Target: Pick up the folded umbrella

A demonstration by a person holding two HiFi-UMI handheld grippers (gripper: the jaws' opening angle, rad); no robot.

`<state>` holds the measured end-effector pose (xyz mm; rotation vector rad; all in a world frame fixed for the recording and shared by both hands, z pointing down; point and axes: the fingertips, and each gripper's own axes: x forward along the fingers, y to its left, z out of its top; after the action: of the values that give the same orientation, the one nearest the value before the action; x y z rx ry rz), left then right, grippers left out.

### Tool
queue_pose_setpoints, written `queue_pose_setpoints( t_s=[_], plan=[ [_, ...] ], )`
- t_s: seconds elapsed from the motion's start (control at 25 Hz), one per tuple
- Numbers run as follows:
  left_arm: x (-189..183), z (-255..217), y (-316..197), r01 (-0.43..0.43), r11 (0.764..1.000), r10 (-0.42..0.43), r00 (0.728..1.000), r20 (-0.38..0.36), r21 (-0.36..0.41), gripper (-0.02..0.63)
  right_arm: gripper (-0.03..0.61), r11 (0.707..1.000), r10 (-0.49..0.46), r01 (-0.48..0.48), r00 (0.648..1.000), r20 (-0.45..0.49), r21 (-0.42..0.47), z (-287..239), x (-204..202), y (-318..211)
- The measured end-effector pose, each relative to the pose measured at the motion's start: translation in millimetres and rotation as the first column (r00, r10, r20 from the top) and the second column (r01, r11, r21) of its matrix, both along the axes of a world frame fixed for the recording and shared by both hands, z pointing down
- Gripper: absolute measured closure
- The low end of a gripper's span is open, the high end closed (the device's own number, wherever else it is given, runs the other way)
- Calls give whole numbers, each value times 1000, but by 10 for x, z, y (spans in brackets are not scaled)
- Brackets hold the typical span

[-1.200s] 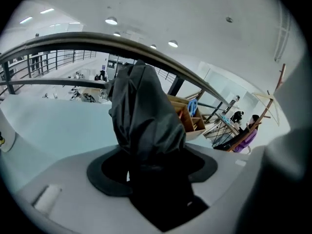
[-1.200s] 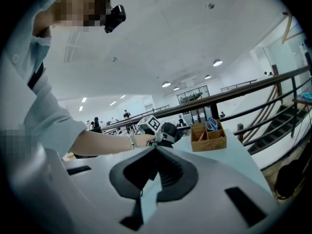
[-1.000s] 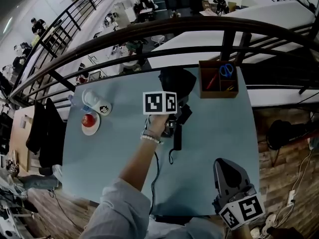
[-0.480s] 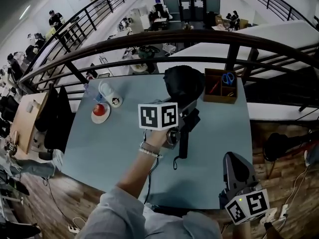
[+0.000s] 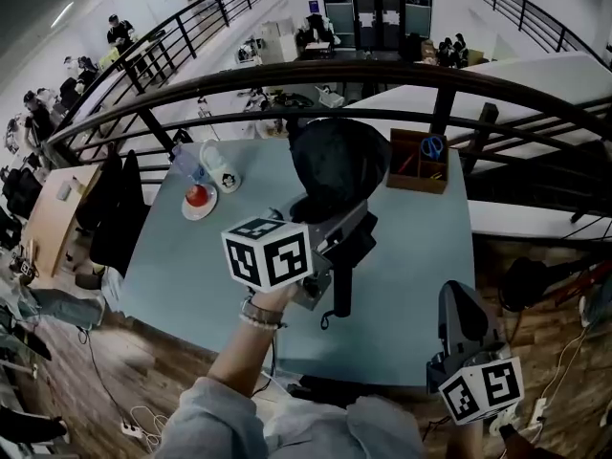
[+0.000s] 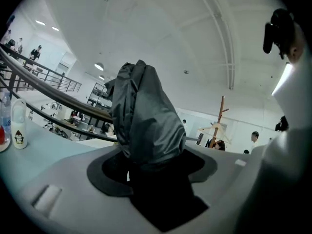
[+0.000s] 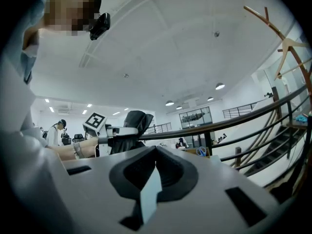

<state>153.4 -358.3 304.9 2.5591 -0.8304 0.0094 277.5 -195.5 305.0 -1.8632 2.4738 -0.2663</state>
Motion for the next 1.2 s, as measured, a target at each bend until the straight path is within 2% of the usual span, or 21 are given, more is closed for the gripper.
queue_pose_setpoints(
  t_s=[0.16,0.36,0.84,1.2],
  plan=[
    [-72,-179,370,-6,999,8,999,-51,45,325,579,1000,-1,1,1000,2,9,18,25,131],
    [-323,-338,733,22,997,-16,997,-77,78,325,580,1000,-18,18,1000,3,23,-34,-109,279],
    [-928,-639,1250,98,993,-83,977,-198,68,325,579,997,-36,36,999,-9,68,-215,-435,407],
    [-1466,-733,1405,64,988,-40,986,-164,144,324,580,996,-19,21,1000,-23,87,-323,-1016,328]
  ],
)
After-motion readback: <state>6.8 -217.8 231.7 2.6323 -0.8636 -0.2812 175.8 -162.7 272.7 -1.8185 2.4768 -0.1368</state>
